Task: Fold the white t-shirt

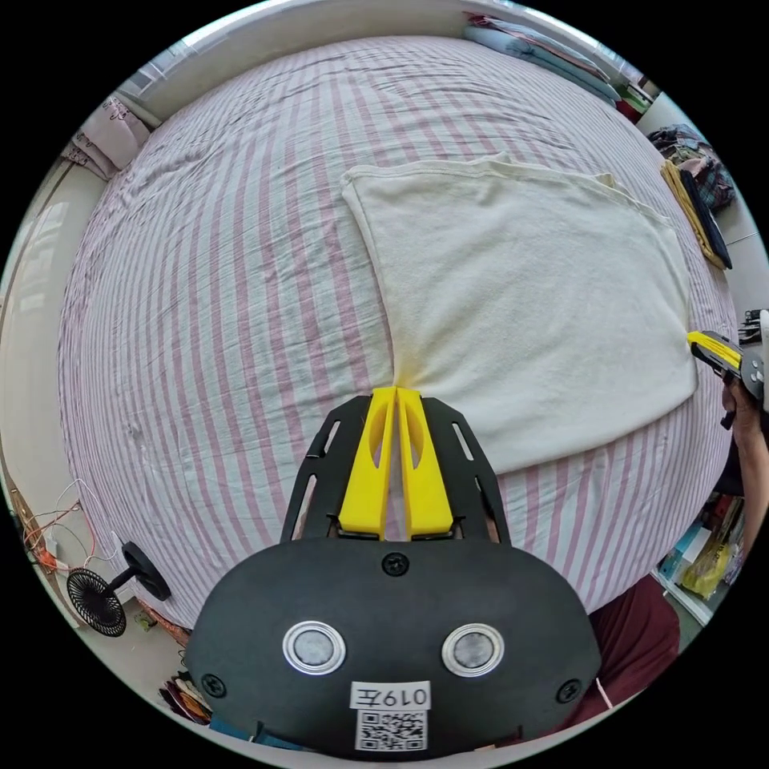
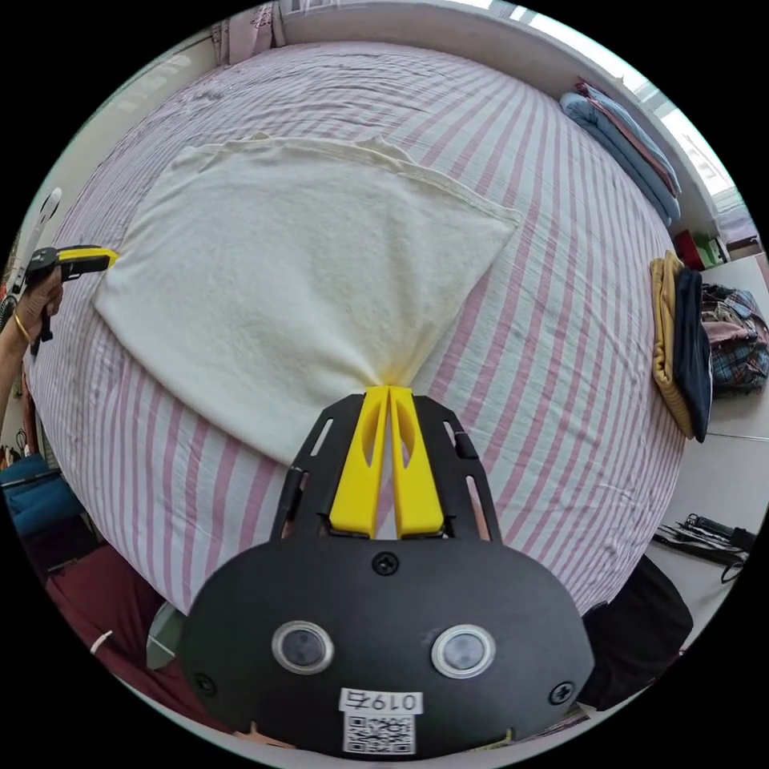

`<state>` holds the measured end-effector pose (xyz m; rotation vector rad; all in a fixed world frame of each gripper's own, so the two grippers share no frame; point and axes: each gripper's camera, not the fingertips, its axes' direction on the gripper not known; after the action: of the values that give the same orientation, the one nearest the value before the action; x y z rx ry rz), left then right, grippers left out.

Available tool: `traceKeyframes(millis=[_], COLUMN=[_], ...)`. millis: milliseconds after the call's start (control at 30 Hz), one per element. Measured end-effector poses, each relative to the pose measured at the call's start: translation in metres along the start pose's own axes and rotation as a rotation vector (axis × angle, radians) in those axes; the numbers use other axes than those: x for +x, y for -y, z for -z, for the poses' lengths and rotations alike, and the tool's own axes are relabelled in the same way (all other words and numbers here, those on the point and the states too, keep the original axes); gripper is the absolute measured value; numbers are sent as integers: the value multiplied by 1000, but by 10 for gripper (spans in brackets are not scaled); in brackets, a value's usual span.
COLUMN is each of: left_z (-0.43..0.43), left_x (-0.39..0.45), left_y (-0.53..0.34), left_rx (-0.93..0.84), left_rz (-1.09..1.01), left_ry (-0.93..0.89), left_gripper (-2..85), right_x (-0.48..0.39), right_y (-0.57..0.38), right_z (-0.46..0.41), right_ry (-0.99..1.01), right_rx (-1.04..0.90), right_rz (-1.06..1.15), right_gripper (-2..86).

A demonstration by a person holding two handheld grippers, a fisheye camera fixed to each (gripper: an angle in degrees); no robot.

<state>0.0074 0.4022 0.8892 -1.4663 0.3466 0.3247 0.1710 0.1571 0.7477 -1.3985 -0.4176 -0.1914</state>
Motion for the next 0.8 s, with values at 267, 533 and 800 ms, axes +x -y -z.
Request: traceKeyframes(millis=[267,533,800], left_z=[12,45,75], left_x=[4,27,98], left_y=[-35,-74,-109], left_rx=[132,241,283], left_rz=[94,143,70], left_ry=[-81,28,-71], left_gripper=[7,7,6], right_x=[5,-46,-141], right_y=[-60,-100,-124], right_z=[35,102,154], right_ry=[75,155,150], right_rx=[171,274,318], right_rz=[-176,-173,-75], right_gripper=[-7,-10,-10])
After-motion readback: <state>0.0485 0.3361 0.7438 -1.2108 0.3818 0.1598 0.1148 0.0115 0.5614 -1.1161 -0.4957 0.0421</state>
